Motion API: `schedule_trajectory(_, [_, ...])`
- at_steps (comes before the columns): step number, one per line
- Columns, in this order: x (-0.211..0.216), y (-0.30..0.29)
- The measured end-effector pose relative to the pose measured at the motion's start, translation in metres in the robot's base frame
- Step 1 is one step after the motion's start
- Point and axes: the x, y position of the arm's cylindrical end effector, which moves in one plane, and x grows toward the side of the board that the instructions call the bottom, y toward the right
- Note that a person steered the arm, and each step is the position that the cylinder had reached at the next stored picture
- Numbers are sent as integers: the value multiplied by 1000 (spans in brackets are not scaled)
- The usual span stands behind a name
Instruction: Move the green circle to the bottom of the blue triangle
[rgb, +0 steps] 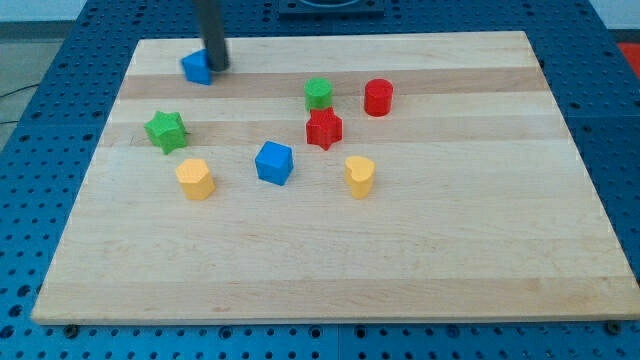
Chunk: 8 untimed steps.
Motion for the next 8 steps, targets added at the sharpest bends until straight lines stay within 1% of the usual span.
schedule_trajectory(1, [-1, -10])
schedule_trajectory(2, [3, 55])
schedule_trajectory(4, [39, 206])
schedule_trajectory(5, [53, 219])
schedule_trajectory(6, [79, 181])
schedule_trajectory(7, [80, 167])
schedule_trajectory(8, [109, 173])
